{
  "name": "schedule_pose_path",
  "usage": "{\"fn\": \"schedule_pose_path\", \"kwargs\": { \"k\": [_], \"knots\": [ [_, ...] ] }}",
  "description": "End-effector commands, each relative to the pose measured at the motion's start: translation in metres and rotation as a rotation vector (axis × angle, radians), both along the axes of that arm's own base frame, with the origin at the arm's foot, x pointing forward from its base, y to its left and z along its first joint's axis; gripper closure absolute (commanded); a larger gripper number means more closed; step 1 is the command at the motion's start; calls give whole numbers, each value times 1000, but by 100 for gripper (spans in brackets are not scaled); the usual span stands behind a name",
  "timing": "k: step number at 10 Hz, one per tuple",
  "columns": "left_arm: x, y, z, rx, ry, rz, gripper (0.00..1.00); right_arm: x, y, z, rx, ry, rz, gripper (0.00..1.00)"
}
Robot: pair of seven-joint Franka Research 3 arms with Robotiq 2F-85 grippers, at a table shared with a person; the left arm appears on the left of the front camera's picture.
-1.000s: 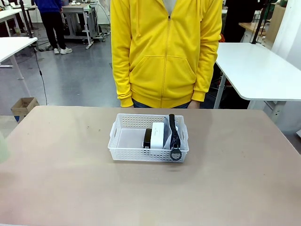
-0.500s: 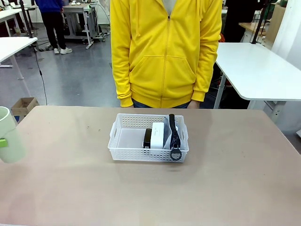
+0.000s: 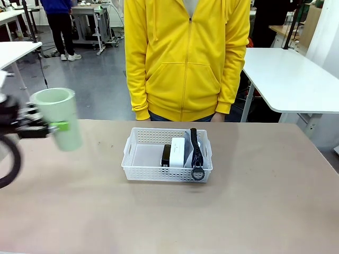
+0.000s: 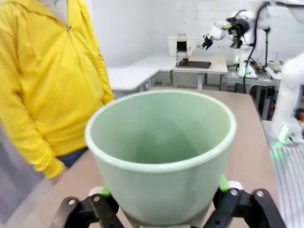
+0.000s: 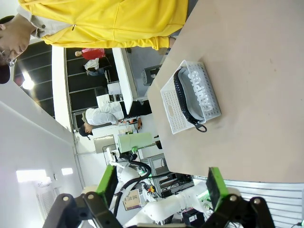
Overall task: Efficiently arrange items inside the basket to fit them all.
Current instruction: Pick up the Reusable plastic cup and place it inside the Organizing basket.
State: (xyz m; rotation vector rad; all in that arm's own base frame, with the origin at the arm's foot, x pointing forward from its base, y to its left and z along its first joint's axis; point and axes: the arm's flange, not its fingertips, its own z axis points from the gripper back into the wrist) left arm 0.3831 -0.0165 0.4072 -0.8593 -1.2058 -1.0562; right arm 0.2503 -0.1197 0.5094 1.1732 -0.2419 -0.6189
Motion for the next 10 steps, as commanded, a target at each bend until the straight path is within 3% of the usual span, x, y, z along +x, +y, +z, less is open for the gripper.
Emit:
{"fn": "schedule_pose_path", "kwargs": {
  "k": [1, 2, 3, 5, 6, 7, 10],
  "knots": [
    [31, -60, 25, 49, 226, 59, 13, 2, 1, 3, 20, -11, -2, 0],
    [43, -81, 41, -12, 363, 93, 13, 2, 1, 3, 20, -11, -2, 0],
    [50, -100, 48, -69, 540, 0, 13, 2, 1, 3, 20, -11, -2, 0],
    [58, -117, 47, -129, 726, -36, 13, 2, 1, 3, 20, -11, -2, 0],
    [62, -115, 47, -177, 746, -39, 13, 2, 1, 3, 20, -11, -2, 0],
    [52, -130, 39, -92, 632, -32, 13, 2, 1, 3, 20, -11, -2, 0],
    [52, -130, 39, -92, 632, -32, 13, 2, 1, 3, 20, -11, -2, 0]
  ]
}}
